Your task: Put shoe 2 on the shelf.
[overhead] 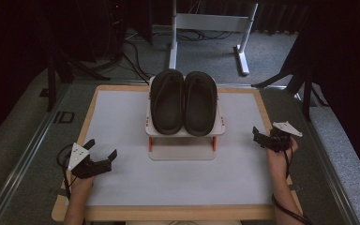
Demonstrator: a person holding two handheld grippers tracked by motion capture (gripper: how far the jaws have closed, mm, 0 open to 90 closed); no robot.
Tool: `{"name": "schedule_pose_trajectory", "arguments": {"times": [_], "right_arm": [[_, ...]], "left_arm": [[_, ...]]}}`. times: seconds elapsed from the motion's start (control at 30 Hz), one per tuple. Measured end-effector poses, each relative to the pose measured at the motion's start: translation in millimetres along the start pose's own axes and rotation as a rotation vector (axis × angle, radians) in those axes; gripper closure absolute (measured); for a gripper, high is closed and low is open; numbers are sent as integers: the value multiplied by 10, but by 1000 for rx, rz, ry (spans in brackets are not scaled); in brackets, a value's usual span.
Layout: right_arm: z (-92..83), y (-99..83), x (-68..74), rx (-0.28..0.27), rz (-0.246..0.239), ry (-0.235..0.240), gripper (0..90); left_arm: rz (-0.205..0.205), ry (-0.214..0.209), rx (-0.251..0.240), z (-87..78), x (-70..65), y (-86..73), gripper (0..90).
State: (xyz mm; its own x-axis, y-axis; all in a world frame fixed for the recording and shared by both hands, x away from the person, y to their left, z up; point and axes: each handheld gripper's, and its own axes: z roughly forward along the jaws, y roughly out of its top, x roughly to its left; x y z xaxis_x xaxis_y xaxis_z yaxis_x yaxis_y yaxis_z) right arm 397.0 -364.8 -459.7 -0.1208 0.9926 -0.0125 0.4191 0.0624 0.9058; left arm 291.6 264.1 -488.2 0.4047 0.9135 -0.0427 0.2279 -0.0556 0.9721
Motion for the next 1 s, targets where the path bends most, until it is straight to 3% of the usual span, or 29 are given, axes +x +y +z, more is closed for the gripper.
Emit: {"name": "schedule_pose_trajectory", "arguments": {"times": [0.23,0.53,0.73,1.0], "right_arm": [[-3,-169,-46,14,16,-76,102],[-51,-195,-93,-2,73,-68,102],[-40,-192,-63,6,38,-58,103],[-37,-192,-76,9,54,-61,103]], "left_arm": [[0,0,-1,-2,-1,-1,14],[9,3,2,-2,-11,-1,14],[11,9,1,-3,-17,-2,14],[12,11,2,-2,-18,-2,14]]}}
